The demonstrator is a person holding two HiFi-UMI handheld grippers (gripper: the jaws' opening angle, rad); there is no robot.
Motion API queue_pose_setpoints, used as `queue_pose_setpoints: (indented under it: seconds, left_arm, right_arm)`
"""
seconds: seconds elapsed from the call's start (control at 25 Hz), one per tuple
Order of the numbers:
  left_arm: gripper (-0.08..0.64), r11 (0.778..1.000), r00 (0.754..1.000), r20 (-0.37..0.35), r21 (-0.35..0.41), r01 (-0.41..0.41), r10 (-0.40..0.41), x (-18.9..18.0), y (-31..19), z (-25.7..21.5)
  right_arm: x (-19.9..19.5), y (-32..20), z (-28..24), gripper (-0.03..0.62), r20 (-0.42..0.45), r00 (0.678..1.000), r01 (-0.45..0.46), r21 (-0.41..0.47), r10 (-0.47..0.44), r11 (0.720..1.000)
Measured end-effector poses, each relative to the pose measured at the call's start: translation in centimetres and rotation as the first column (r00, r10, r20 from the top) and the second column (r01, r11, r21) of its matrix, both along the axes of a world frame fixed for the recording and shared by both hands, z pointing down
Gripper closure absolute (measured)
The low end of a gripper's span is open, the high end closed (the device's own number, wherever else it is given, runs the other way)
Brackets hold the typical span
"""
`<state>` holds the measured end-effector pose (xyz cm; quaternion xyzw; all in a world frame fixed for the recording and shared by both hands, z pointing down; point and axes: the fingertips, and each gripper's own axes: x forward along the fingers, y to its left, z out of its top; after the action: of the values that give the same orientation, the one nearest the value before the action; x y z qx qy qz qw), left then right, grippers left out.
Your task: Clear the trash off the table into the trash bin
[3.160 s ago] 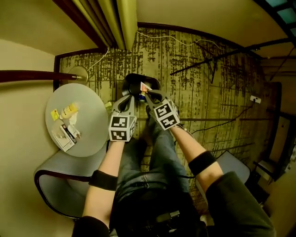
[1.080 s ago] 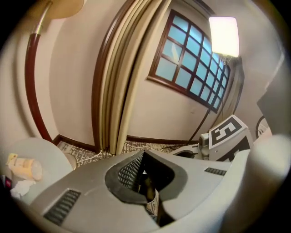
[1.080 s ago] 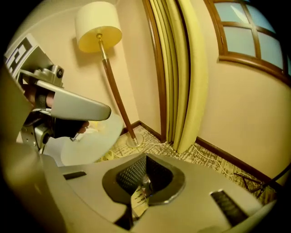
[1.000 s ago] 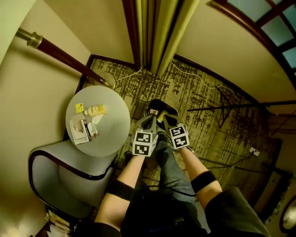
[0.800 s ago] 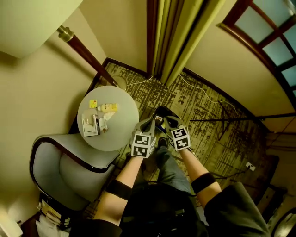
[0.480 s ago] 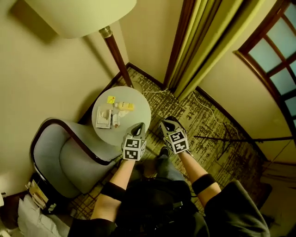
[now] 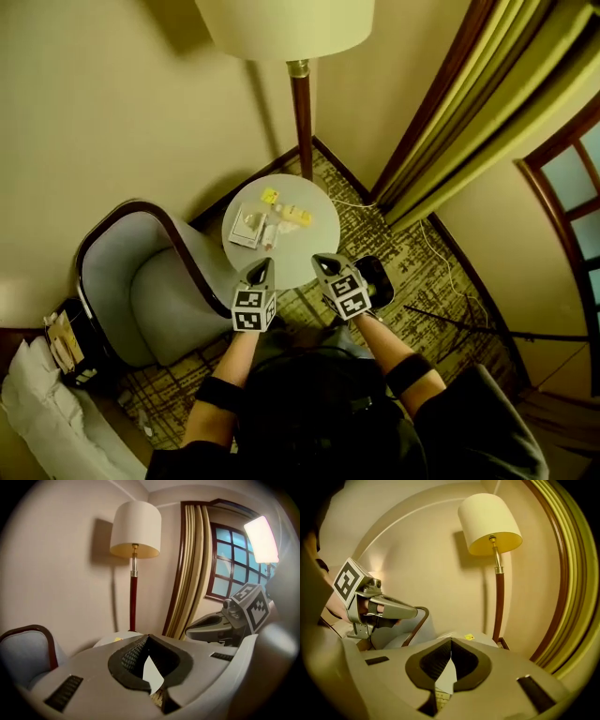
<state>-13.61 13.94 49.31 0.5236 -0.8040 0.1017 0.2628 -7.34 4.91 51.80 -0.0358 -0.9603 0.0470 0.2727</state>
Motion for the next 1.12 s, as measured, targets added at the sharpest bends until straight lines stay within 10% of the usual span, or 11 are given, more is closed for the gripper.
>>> queue_pose_setpoints:
  seconds: [1.12]
  left_arm:
    - [0.56,0.998,0.998,-0.041,0.001,0.056,-0.056,-1.6,1.8,0.9]
  right_arm:
    - [-1.9,0.4,1.8,0.592,-0.075,0.996,0.049,-0.008,-0.05,0.999]
